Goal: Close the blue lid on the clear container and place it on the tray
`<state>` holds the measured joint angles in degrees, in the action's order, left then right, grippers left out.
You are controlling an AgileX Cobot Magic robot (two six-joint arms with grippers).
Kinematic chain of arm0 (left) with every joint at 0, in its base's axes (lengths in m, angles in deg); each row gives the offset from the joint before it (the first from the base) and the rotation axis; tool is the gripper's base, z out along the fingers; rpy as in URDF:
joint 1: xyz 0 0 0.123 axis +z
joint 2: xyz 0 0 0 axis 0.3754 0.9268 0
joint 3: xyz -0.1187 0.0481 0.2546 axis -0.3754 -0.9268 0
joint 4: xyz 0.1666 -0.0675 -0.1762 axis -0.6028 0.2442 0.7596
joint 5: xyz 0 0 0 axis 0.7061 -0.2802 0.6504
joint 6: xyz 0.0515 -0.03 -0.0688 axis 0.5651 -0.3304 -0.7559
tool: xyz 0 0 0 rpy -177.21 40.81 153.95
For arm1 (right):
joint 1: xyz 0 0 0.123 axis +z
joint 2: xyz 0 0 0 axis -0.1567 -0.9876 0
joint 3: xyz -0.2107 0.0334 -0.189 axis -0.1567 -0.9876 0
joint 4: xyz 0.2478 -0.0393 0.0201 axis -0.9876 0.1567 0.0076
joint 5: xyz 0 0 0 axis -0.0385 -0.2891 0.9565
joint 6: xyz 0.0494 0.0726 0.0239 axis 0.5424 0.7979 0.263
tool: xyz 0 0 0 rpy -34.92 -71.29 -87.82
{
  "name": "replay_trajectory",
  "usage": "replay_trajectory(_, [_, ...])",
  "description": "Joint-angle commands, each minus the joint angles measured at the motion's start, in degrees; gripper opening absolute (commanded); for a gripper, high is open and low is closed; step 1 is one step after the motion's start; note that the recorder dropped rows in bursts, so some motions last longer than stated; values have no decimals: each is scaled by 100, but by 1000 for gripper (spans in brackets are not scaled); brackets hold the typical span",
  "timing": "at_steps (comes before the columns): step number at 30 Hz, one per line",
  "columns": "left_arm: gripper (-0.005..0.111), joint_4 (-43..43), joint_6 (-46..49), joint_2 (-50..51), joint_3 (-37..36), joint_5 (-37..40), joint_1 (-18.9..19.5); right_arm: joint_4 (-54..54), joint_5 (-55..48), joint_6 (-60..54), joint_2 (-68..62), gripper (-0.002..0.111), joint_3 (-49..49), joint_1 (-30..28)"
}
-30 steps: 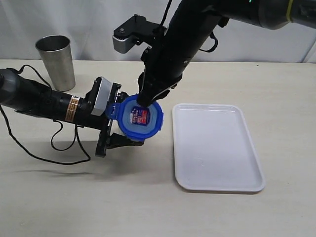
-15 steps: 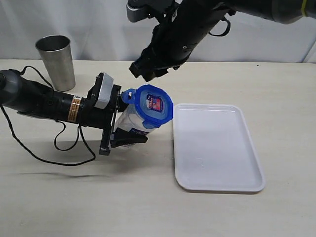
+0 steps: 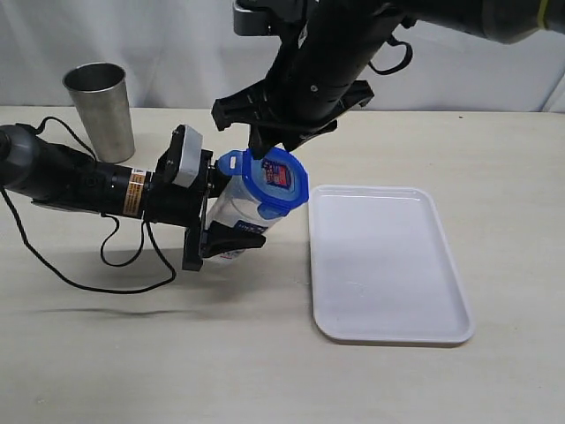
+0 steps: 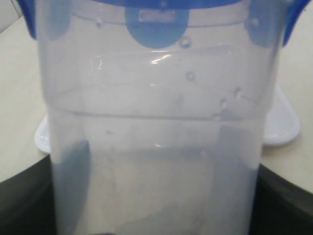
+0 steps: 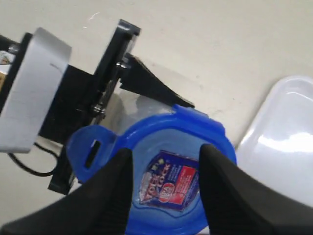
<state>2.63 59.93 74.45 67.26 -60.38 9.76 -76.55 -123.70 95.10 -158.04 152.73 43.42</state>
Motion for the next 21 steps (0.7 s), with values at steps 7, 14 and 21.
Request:
replay_trajectory(7, [0,124,-83,-17,-13,-33,-29,555,484,748,-22,42,-8,578])
replay_trajectory(14, [0,124,-162,-17,-13,-33,-29,806,217,1011,-239,36,-8,578])
replay_trajectory(21, [0,124,-203,-17,-13,-75,-29,737,100,1011,-478,36,-8,610])
